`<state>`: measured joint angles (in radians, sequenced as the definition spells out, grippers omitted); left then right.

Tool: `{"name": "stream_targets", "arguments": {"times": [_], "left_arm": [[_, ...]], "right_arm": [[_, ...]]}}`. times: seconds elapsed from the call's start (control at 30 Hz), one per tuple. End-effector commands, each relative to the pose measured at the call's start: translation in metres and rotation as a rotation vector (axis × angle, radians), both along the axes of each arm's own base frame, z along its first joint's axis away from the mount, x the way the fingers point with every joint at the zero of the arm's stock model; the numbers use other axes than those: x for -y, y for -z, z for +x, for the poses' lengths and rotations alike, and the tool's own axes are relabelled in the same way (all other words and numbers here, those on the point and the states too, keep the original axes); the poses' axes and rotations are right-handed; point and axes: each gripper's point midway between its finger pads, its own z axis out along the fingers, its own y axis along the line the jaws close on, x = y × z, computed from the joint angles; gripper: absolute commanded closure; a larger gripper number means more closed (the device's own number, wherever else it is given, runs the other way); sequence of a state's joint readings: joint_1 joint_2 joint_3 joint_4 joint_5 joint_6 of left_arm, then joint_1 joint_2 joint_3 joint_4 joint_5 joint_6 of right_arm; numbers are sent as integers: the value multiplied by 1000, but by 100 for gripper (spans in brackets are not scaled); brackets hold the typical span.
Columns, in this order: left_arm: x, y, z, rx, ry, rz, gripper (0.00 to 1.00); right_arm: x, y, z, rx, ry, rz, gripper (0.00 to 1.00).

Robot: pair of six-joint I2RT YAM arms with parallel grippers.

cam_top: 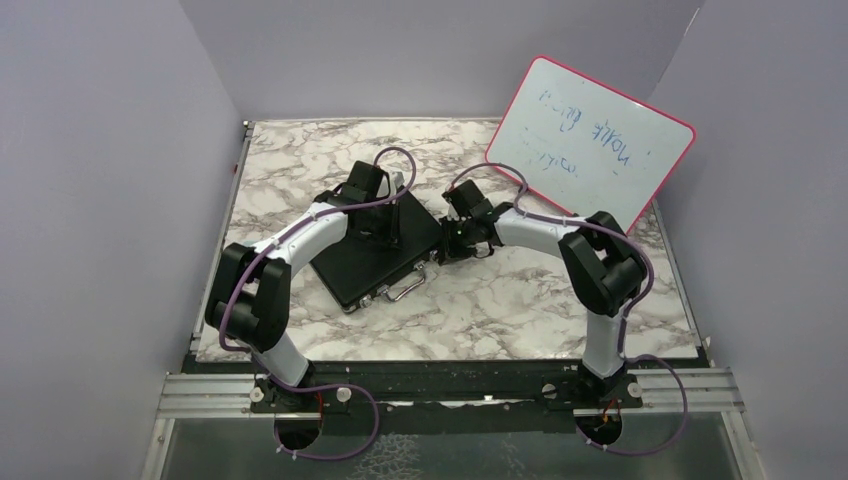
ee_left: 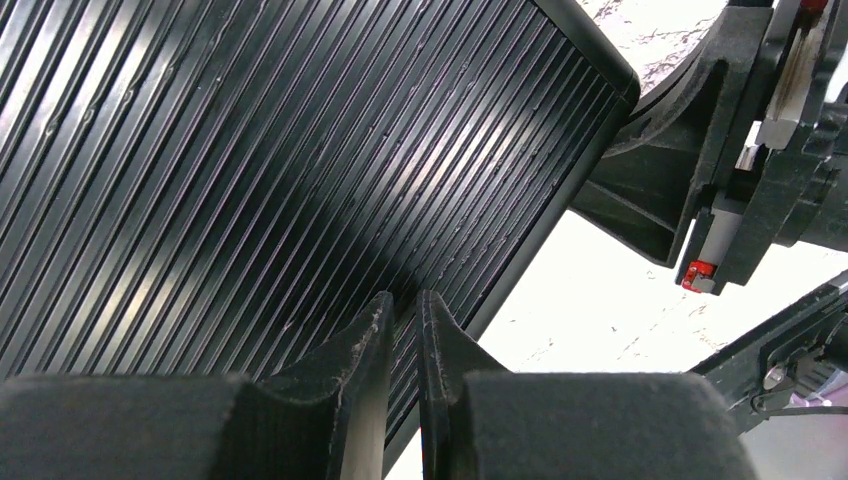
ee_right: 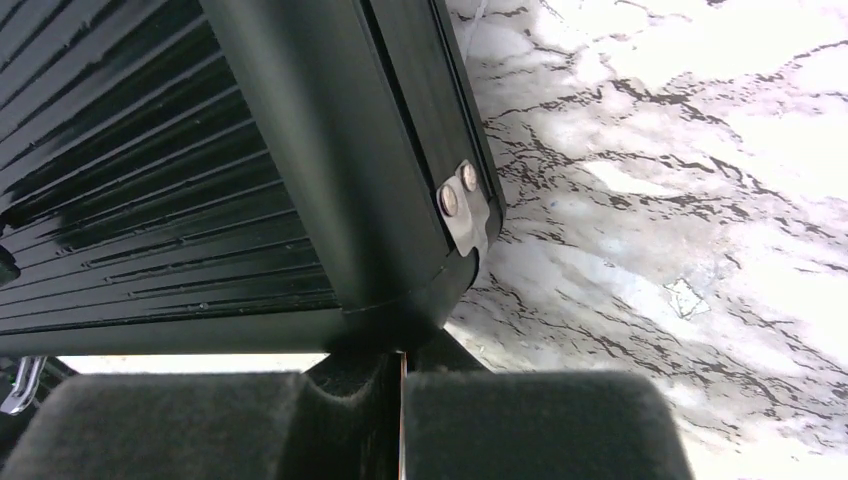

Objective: Pack up texas hold em set

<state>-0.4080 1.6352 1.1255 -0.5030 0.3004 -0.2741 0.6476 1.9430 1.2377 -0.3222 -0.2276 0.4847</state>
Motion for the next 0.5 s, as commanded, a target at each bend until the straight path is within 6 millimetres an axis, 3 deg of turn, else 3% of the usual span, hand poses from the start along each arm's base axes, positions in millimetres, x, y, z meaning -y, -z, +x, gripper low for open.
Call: {"name": "stream_targets", "arguments": {"times": [0.0,0.1,0.23,0.37,0.47], "left_arm": [[-15,23,-22,-101,-20,87,81],[-19,9,-15,-55,-67,89,78],[-32,-19,-7,35,-177,95,66],[-52,-44,-10,105,-302,77,52],[-70,-55,-20,128,-381,68,49]], "right_arm": [[2,-16,9,107,10,10,98],[3,-33,1,129,-2,43,97],[-4,-50,-21,140,-59,90,91],[-31,-68,-50,176,-172,131,76],[-61,-83,-74,185,-257,192,68]]}}
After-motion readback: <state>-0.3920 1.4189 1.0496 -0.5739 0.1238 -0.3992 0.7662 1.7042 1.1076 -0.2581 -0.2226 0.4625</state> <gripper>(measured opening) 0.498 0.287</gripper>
